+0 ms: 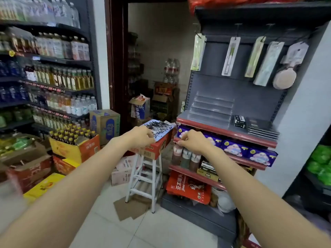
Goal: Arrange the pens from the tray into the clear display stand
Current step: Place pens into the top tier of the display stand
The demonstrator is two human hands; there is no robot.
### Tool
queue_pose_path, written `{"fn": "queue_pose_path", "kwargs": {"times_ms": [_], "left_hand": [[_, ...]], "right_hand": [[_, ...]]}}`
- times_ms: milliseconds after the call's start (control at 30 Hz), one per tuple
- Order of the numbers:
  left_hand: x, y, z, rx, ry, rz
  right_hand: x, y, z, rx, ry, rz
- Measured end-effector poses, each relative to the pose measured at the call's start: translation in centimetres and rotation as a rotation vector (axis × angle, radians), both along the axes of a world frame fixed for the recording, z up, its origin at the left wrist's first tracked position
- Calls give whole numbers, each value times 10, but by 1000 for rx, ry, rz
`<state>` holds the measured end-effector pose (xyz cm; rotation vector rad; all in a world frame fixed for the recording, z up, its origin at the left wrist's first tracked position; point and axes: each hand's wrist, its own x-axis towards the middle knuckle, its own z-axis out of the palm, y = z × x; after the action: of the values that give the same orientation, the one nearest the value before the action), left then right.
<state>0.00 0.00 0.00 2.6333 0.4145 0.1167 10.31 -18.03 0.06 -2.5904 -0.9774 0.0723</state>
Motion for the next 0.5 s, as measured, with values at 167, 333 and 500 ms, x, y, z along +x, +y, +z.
{"fn": "queue_pose_path", "kwargs": {"times_ms": [167, 333, 500], "left_hand": [[61, 62, -16, -9, 15, 5], [128, 114, -46, -34, 32, 16], [214, 148, -78, -9, 131, -38]], "right_hand": [[66, 66, -18, 7, 76, -9], [140, 126, -52, 14, 138, 5], [225, 173, -82, -9, 189, 18]]}}
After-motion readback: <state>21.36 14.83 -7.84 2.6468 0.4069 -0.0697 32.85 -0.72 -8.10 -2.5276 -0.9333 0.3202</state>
